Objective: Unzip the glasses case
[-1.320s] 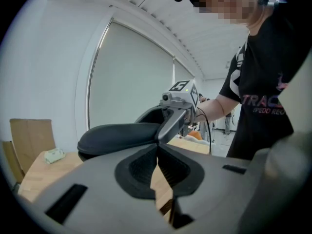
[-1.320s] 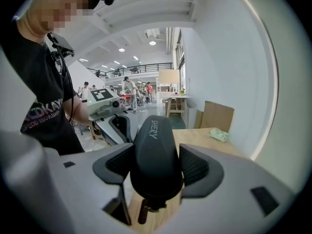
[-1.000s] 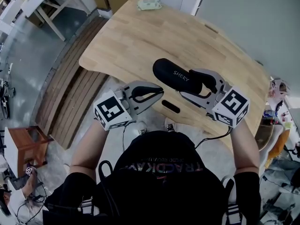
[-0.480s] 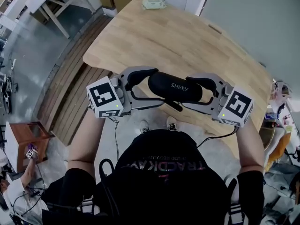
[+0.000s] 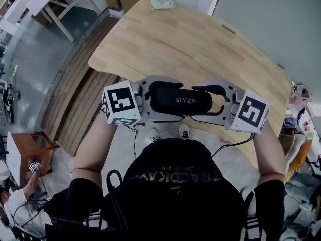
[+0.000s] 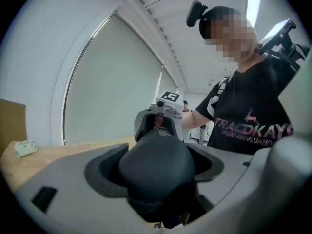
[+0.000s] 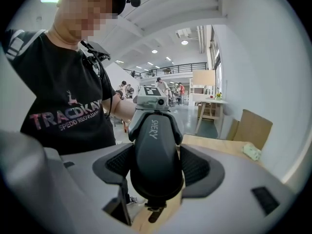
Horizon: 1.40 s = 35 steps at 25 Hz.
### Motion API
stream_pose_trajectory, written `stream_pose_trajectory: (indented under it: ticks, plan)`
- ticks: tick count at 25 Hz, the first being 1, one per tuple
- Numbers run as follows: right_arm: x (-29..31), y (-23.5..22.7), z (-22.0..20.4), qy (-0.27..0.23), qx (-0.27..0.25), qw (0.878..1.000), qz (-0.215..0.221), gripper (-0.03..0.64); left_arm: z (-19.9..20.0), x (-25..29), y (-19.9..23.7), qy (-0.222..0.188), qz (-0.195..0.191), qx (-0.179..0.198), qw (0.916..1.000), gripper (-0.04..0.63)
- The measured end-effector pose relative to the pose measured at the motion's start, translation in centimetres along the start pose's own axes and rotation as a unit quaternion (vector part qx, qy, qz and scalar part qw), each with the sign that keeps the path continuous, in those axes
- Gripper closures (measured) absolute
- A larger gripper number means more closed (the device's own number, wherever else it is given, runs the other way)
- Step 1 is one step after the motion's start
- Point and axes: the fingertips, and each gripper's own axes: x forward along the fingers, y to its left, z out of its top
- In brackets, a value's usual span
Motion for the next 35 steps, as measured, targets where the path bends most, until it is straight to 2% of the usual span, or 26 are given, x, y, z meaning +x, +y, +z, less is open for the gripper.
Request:
stream_pose_trajectory:
  ticks: [3, 5, 7, 9, 11, 12, 14, 17, 21, 23, 25, 26, 27, 28, 30, 32, 35]
  plan:
    - [-0.3, -0.7, 0.5, -0.021, -0.018, 0.999, -0.023, 0.290, 0.4, -0.4, 0.5, -0.021, 0.024, -0.010, 0.9994, 0.234]
    - [-1.2, -2.0, 1.6, -0.067, -0.021, 0.996, -0.063, 0.288, 0.7, -1.0, 1.4, -0.039, 0.053, -0.019, 0.9976, 0.238]
    - [-2.7, -3.7, 2.5, -0.114, 0.008, 0.987, -0.116, 0.288, 1.1, -2.1, 2.7, -0.060, 0.089, -0.030, 0.9937, 0.238]
    - [-4.1, -5.0, 2.2, -0.128, 0.047, 0.977, -0.162, 0.290, 1.5, -3.3, 4.1, -0.076, 0.132, -0.036, 0.9877, 0.239]
    - [-4.9, -5.5, 2.1, -0.144, 0.061, 0.969, -0.194, 0.294, 1.7, -4.5, 5.3, -0.086, 0.173, -0.036, 0.9805, 0.239]
    - [-5.0, -5.5, 2.1, -0.150, 0.062, 0.965, -0.205, 0.321, 1.9, -5.0, 5.7, -0.090, 0.191, -0.036, 0.9768, 0.239]
    - [-4.5, -5.5, 2.1, -0.158, 0.066, 0.959, -0.225, 0.420, 2.2, -5.8, 6.5, -0.100, 0.219, -0.039, 0.9699, 0.239]
    - [-3.3, -6.0, 2.4, -0.164, 0.058, 0.946, -0.273, 0.449, 2.8, -6.6, 7.5, -0.114, 0.246, -0.056, 0.9609, 0.241]
    - [-1.6, -6.7, 5.3, -0.207, -0.005, 0.920, -0.333, 0.466, 3.7, -6.8, 8.3, -0.122, 0.263, -0.072, 0.9543, 0.241]
    - [-0.6, -6.7, 5.5, -0.192, -0.020, 0.918, -0.347, 0.466, 4.0, -6.7, 8.6, -0.123, 0.270, -0.075, 0.9520, 0.241]
    - [0.3, -6.8, 4.1, -0.126, -0.039, 0.926, -0.355, 0.467, 4.3, -6.6, 8.9, -0.129, 0.275, -0.080, 0.9495, 0.241]
    - [0.6, -7.0, 3.5, -0.101, -0.044, 0.926, -0.361, 0.467, 4.4, -6.7, 9.0, -0.132, 0.276, -0.086, 0.9480, 0.241]
    - [0.8, -7.2, 3.4, -0.099, -0.041, 0.923, -0.370, 0.468, 4.4, -6.7, 9.2, -0.136, 0.278, -0.091, 0.9465, 0.241]
    - [0.8, -7.5, 3.7, -0.121, -0.026, 0.917, -0.379, 0.468, 4.4, -6.7, 9.3, -0.141, 0.279, -0.096, 0.9451, 0.241]
    - [0.9, -7.9, 4.2, -0.185, 0.046, 0.908, -0.374, 0.472, 4.4, -6.9, 9.4, -0.149, 0.280, -0.101, 0.9431, 0.241]
    - [1.1, -8.0, 3.6, -0.223, 0.137, 0.905, -0.335, 0.474, 4.5, -7.2, 9.4, -0.154, 0.282, -0.099, 0.9419, 0.241]
    - [0.8, -8.3, 3.6, -0.283, 0.233, 0.890, -0.271, 0.504, 4.5, -7.6, 9.5, -0.159, 0.287, -0.093, 0.9401, 0.241]
